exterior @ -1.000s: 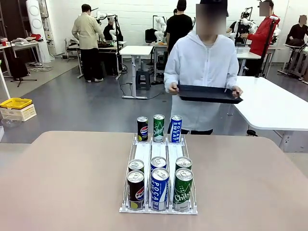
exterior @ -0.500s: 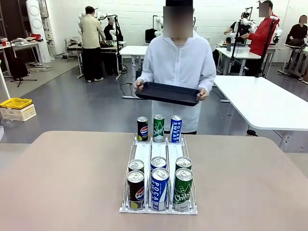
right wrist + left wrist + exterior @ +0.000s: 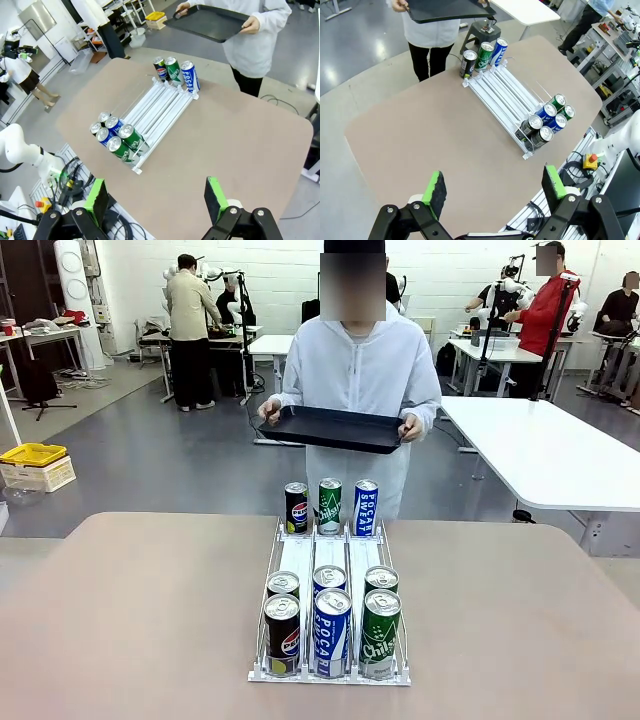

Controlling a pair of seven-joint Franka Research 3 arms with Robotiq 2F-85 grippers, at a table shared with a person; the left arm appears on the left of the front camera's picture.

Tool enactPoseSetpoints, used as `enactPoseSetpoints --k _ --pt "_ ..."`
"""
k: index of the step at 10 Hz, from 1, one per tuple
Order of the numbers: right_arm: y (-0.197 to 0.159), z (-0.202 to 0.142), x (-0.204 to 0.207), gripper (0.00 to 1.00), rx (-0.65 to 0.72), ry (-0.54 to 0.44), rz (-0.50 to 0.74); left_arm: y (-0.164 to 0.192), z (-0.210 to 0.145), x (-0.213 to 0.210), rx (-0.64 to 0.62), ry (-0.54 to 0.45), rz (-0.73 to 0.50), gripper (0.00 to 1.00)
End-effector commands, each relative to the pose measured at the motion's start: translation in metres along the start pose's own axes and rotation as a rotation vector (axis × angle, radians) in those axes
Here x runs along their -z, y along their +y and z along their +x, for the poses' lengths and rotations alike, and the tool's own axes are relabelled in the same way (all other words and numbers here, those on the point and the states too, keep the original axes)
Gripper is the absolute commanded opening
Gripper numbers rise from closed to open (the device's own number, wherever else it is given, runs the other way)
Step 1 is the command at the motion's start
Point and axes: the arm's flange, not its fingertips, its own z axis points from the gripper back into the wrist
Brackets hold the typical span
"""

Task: Retrieve and hand over the desired beverage to the person.
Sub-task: Pick up a can of the same type that the person held from the Automatic Can Dispenser.

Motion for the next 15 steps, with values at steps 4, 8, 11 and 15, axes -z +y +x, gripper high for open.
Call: enactPoseSetpoints --k 4,8,11,15 --pt "-0.001 0.0022 0.001 1.0 -0.009 -0.007 0.023 0.0015 -0.0001 -0.0019 0.019 0.002 -0.008 1.0" --pt "-0.001 0.0022 0.001 1.0 -0.009 -0.007 0.023 0.0015 -0.0001 -0.0019 0.019 0.002 -0.008 1.0" --pt "-0.001 0.0022 0.001 1.0 -0.009 -0.007 0.023 0.0015 -0.0001 -0.0019 0.019 0.002 -0.008 1.0" --pt "-0.001 0.0022 0.001 1.0 -0.009 -0.007 0.023 0.0015 -0.0001 -0.0019 0.019 0.002 -0.008 1.0"
